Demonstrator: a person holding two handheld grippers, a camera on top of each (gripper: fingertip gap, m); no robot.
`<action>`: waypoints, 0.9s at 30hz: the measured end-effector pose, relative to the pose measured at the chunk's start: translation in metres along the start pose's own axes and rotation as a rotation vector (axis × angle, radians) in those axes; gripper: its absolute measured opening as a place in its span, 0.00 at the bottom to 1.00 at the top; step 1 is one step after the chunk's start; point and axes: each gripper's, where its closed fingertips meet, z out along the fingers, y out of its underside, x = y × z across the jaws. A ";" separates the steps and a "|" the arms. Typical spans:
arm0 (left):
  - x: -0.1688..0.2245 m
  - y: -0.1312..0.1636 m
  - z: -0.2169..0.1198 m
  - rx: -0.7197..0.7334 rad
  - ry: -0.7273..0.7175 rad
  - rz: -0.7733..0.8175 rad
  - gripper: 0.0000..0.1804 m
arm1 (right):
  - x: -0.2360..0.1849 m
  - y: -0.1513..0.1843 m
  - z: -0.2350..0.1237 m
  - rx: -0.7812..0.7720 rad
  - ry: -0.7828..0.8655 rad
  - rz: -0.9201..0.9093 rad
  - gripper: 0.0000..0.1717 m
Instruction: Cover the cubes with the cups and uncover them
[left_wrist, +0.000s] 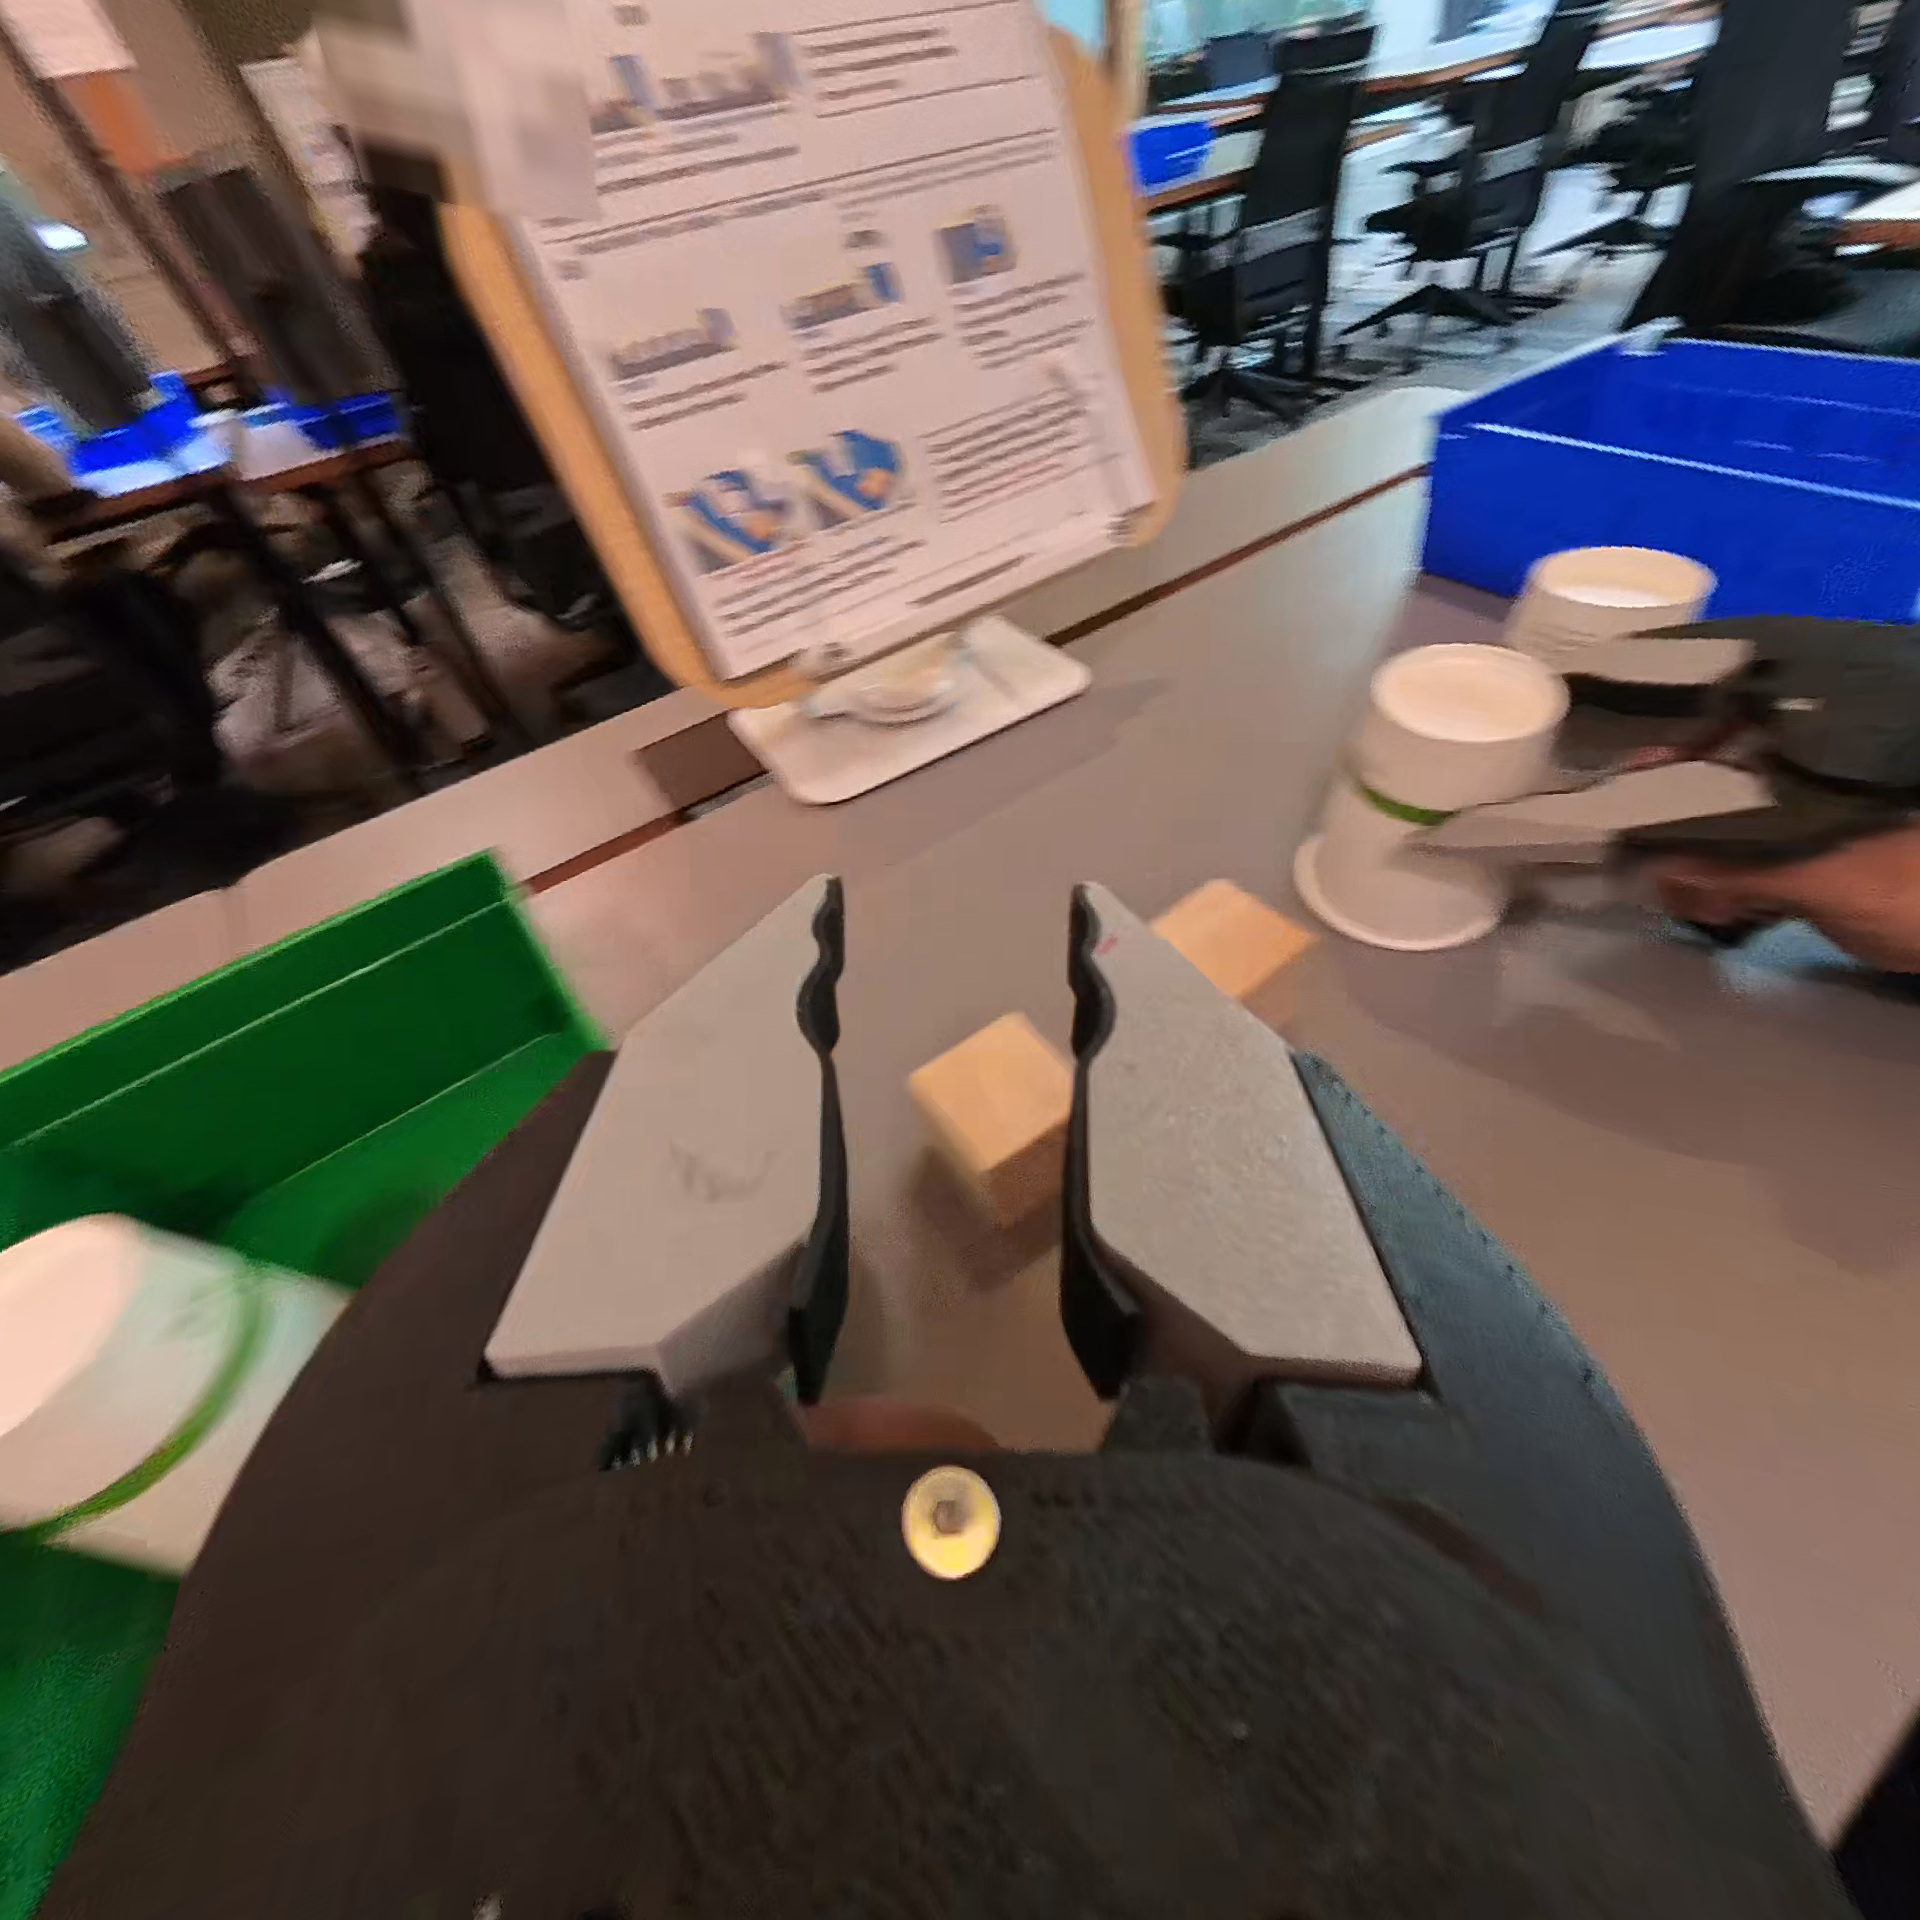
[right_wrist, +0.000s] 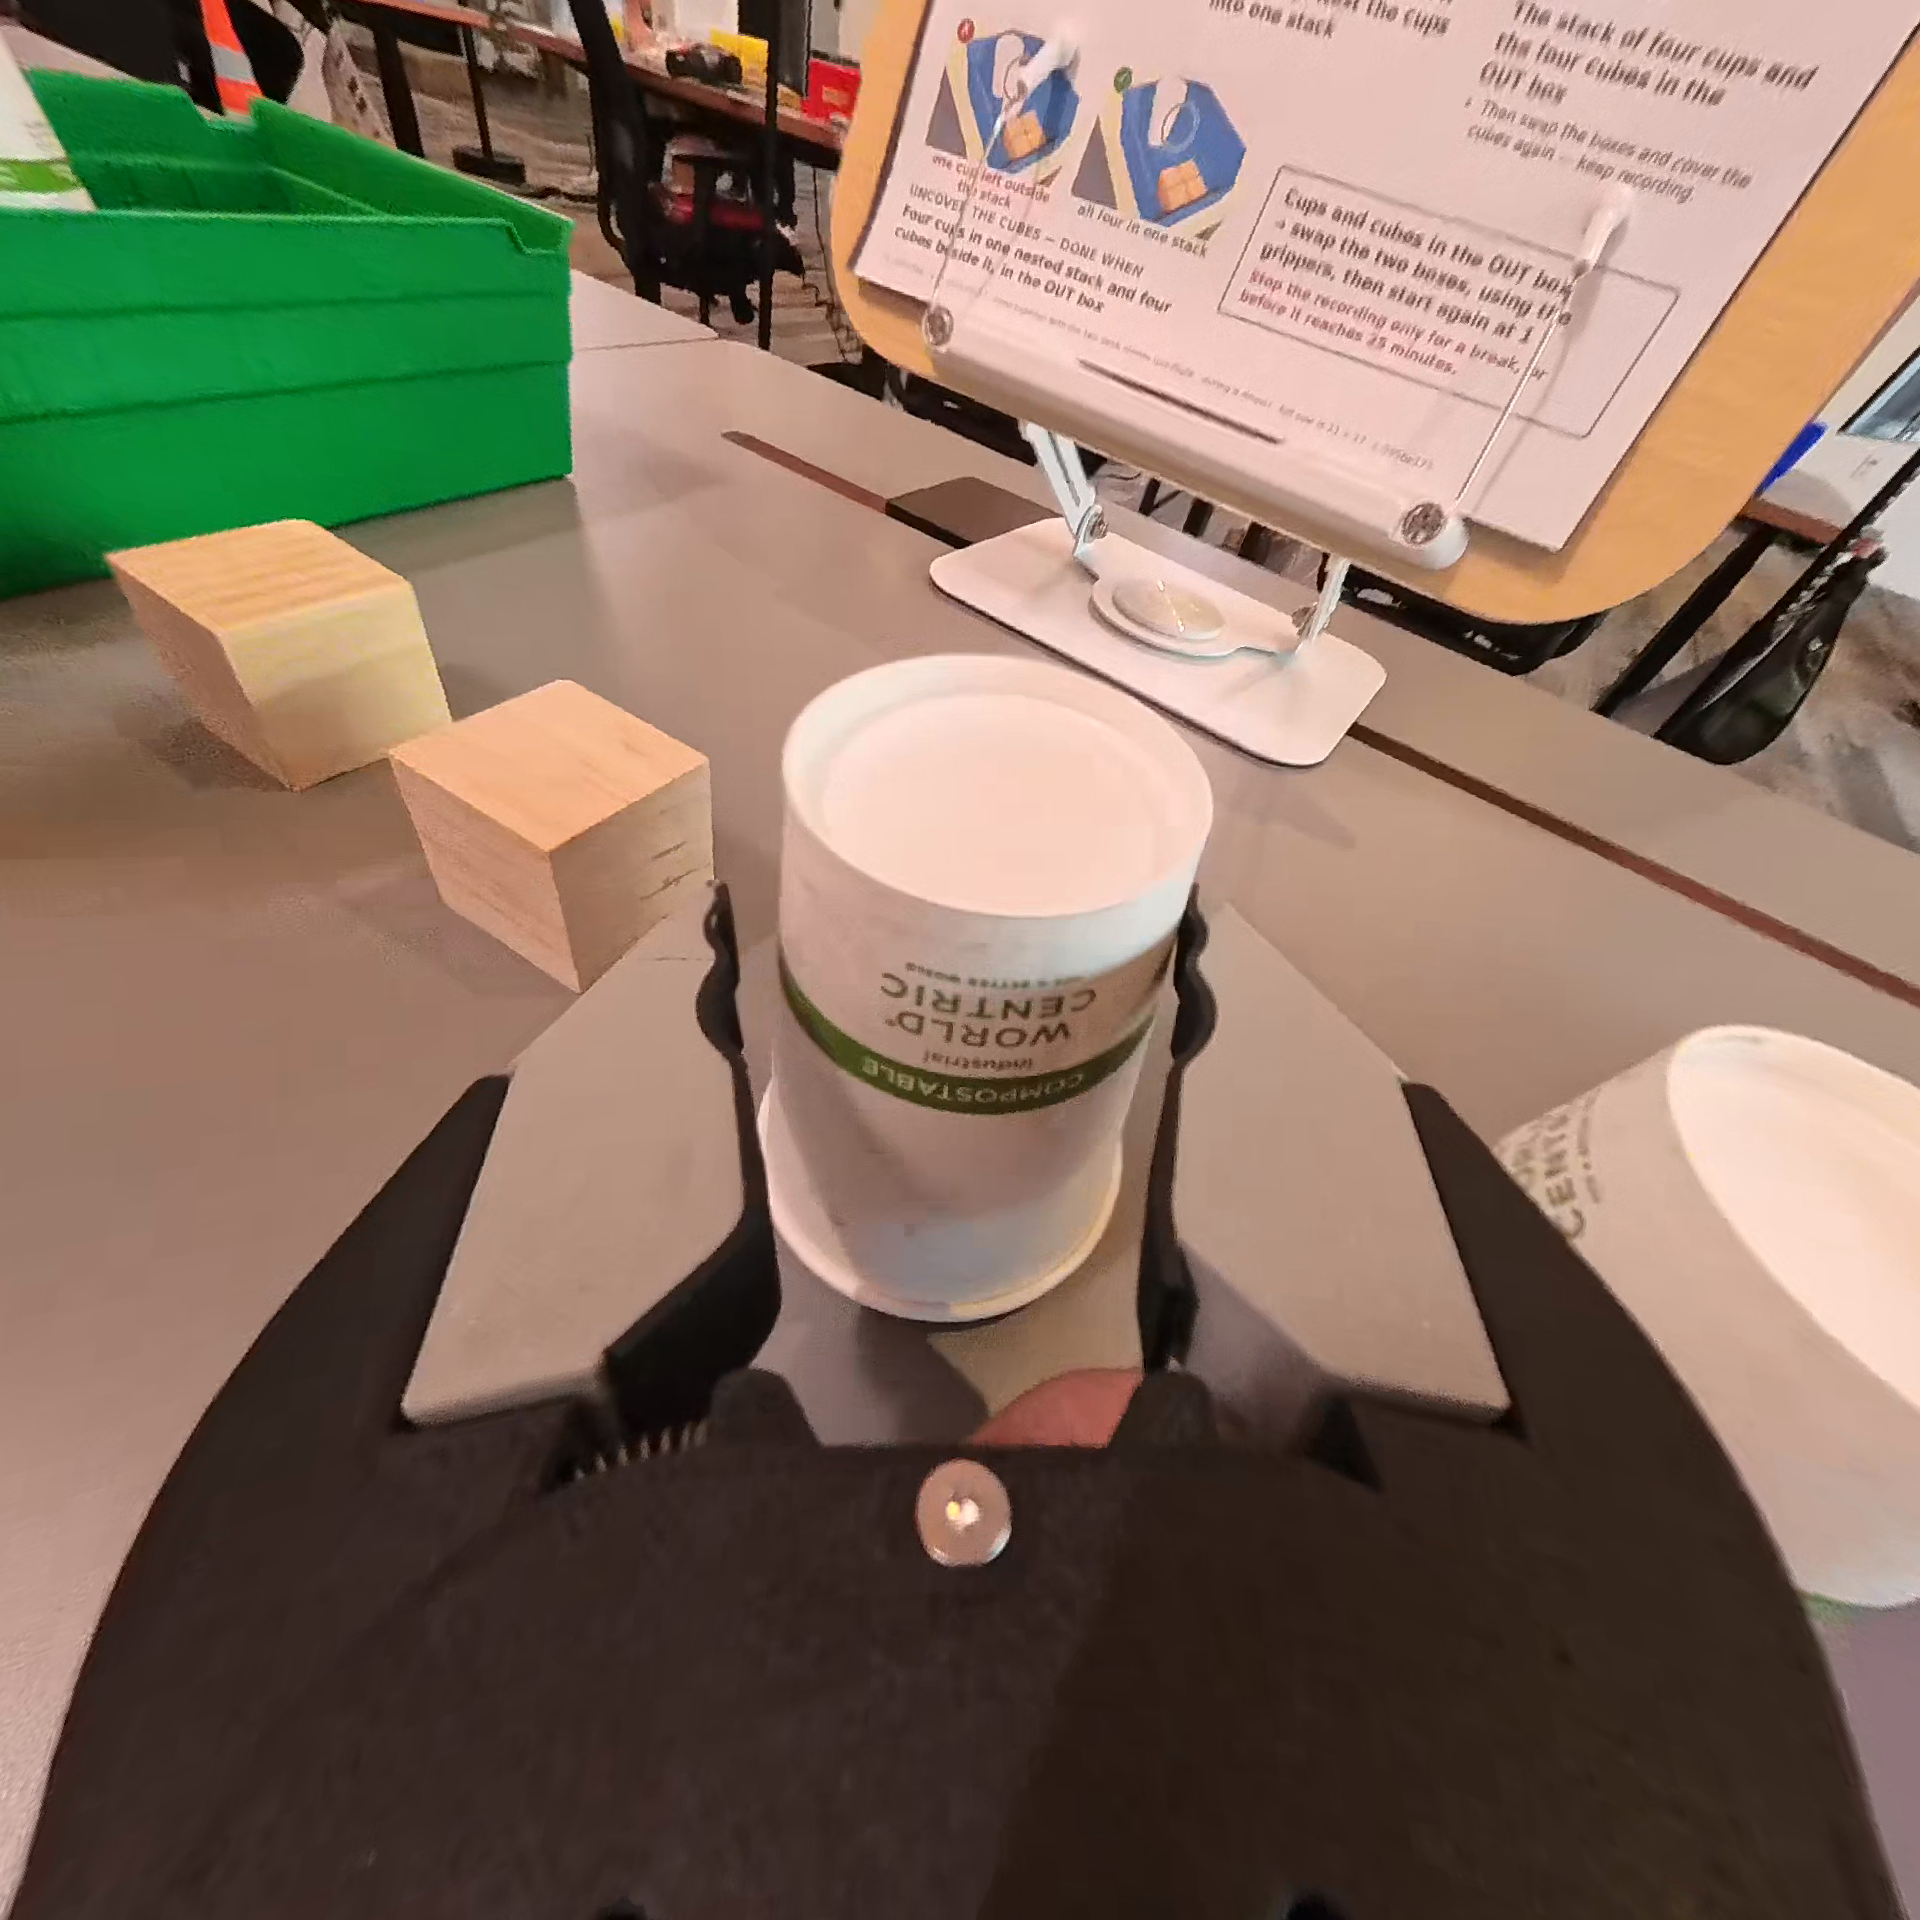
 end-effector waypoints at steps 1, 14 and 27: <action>-0.024 0.002 -0.007 -0.016 -0.053 -0.001 0.23 | 0.001 -0.004 -0.003 0.017 0.013 -0.015 0.49; -0.207 0.105 -0.025 -0.530 -0.458 0.121 0.24 | 0.000 -0.032 -0.024 0.148 0.016 -0.002 0.48; -0.203 0.074 -0.021 -0.364 -0.350 -0.039 0.01 | -0.005 -0.036 -0.028 0.166 0.001 -0.020 0.46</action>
